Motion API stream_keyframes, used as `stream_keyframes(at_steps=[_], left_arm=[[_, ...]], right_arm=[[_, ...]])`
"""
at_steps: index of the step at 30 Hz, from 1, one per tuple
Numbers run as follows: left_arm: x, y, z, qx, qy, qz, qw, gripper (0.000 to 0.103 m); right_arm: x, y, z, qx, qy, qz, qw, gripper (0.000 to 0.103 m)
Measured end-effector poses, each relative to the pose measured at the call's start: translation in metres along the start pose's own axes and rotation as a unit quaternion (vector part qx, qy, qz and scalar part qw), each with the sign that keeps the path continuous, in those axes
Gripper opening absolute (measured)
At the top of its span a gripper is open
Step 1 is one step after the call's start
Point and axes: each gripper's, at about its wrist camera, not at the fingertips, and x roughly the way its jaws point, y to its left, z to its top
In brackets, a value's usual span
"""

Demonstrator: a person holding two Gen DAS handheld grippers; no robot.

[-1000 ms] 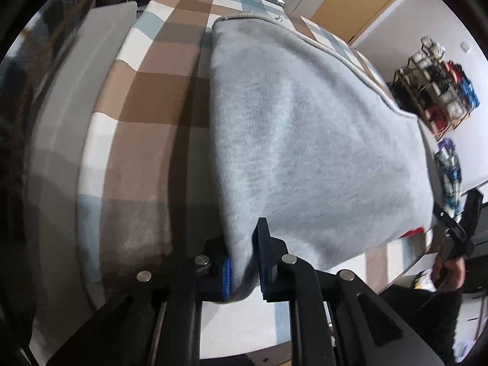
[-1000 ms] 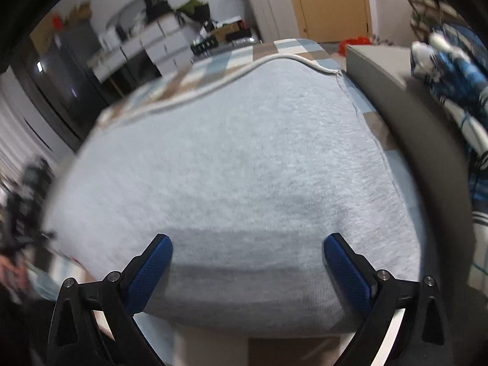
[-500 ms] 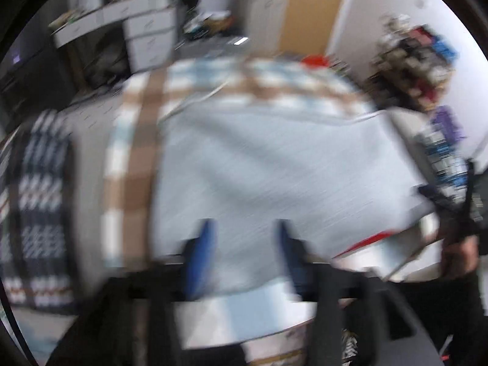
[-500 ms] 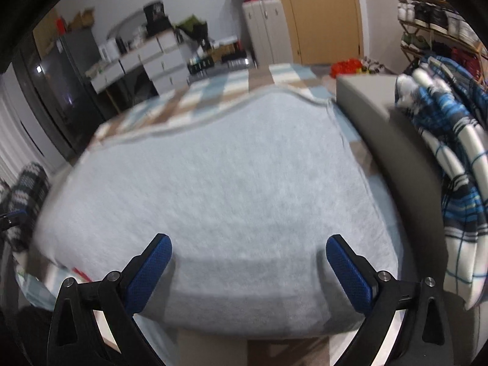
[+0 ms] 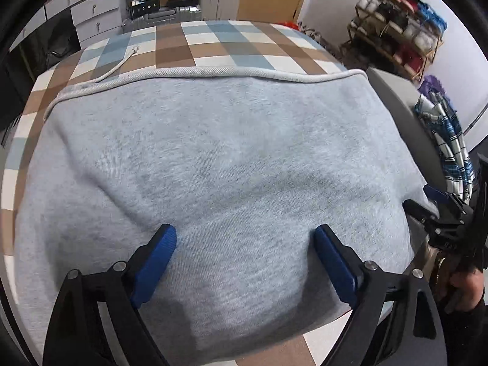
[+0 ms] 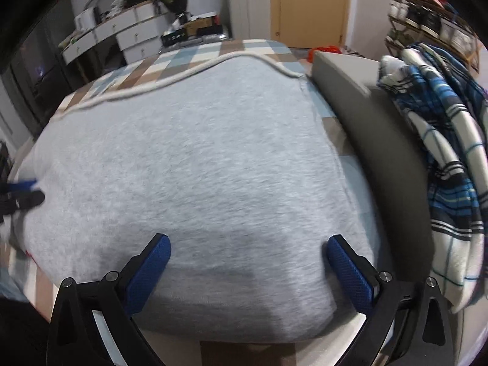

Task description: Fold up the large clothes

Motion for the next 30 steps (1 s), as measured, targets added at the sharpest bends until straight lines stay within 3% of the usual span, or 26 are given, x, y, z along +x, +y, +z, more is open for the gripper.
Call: stream_keyframes(at_steps=[3, 6, 9, 11, 14, 15, 16, 17, 19, 20, 22, 24, 27, 30], left_arm=[[-0.017, 0.002, -0.002, -0.011, -0.011, -0.013, 0.9998, 0.089], [-0.05, 0.01, -0.004, -0.037, -0.058, -0.039, 0.9969, 0.089], [-0.045, 0.015, -0.006, -0.039, -0.059, 0.016, 0.9974, 0.089], [-0.029, 0.032, -0.012, -0.059, -0.039, 0.002, 0.9975, 0.089], [-0.005, 0.035, -0.021, -0.05, -0.03, -0.007, 0.9983, 0.089], [-0.005, 0.03, -0.02, -0.043, -0.031, -0.003, 0.9986, 0.089], [-0.01, 0.028, -0.02, -0.045, -0.03, -0.003, 0.9985, 0.089], [-0.018, 0.03, -0.017, -0.061, -0.036, -0.016, 0.9974, 0.089], [-0.035, 0.034, -0.016, -0.07, -0.063, -0.054, 0.9941, 0.089], [-0.044, 0.034, -0.014, -0.066, -0.078, -0.054, 0.9933, 0.089], [-0.048, 0.037, -0.012, -0.061, -0.09, -0.019, 0.9939, 0.089], [-0.028, 0.046, -0.013, -0.075, -0.054, -0.001, 0.9957, 0.089], [-0.006, 0.048, -0.015, -0.072, -0.039, 0.007, 0.9966, 0.089], [-0.003, 0.048, -0.015, -0.081, -0.038, 0.015, 0.9959, 0.094]], right_arm=[[-0.025, 0.006, 0.006, 0.027, -0.047, 0.065, 0.996, 0.103], [-0.038, 0.031, 0.024, 0.019, -0.049, 0.123, 0.991, 0.103], [-0.027, 0.063, 0.043, -0.001, -0.019, 0.144, 0.989, 0.103], [-0.011, 0.085, 0.053, -0.033, 0.002, 0.142, 0.989, 0.103], [0.036, 0.113, 0.043, -0.082, 0.049, 0.074, 0.993, 0.103], [0.042, 0.119, 0.036, -0.106, 0.031, 0.055, 0.992, 0.103], [0.039, 0.119, 0.034, -0.111, 0.017, 0.053, 0.992, 0.103], [0.037, 0.114, 0.033, -0.104, 0.03, 0.059, 0.992, 0.103], [0.023, 0.103, 0.038, -0.085, 0.024, 0.075, 0.993, 0.101], [0.017, 0.099, 0.04, -0.081, 0.015, 0.082, 0.993, 0.101], [0.002, 0.084, 0.04, -0.065, 0.001, 0.094, 0.993, 0.102], [-0.001, 0.075, 0.04, -0.057, 0.003, 0.094, 0.994, 0.102], [0.021, 0.066, 0.034, -0.066, 0.05, 0.083, 0.993, 0.103], [0.029, 0.061, 0.035, -0.062, 0.048, 0.107, 0.991, 0.103]])
